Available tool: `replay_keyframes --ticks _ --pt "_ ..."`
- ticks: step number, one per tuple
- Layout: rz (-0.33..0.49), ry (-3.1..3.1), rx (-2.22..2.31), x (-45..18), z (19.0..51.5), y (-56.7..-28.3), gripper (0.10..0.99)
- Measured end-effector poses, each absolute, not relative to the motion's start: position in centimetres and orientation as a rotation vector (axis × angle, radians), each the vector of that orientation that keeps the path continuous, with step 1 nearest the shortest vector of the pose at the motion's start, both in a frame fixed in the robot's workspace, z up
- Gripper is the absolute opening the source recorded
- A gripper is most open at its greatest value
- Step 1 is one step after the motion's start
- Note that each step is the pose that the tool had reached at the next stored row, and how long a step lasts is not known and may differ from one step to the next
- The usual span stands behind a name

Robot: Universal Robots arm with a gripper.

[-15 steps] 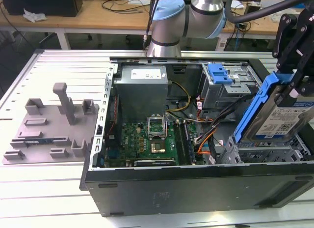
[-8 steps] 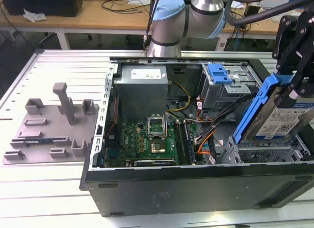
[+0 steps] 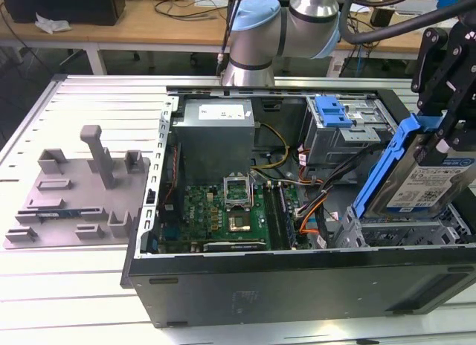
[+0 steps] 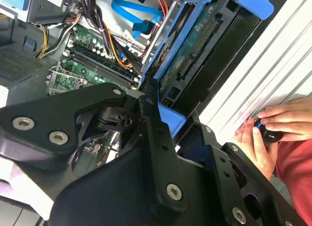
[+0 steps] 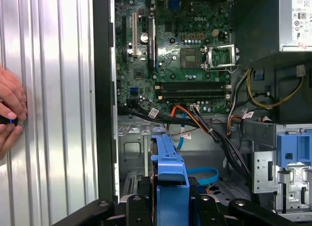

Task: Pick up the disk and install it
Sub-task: 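Insert the disk into the insertion slot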

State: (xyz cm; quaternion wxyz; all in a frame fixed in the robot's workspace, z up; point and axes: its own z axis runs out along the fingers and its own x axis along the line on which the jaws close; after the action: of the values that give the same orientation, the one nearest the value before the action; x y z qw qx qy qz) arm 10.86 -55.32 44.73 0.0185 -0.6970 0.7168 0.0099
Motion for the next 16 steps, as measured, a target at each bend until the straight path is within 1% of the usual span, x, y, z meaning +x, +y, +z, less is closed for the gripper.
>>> replay_keyframes --ticks 16 --pt "0.030 2.230 -2.160 10.9 42.8 -55.3 0.369"
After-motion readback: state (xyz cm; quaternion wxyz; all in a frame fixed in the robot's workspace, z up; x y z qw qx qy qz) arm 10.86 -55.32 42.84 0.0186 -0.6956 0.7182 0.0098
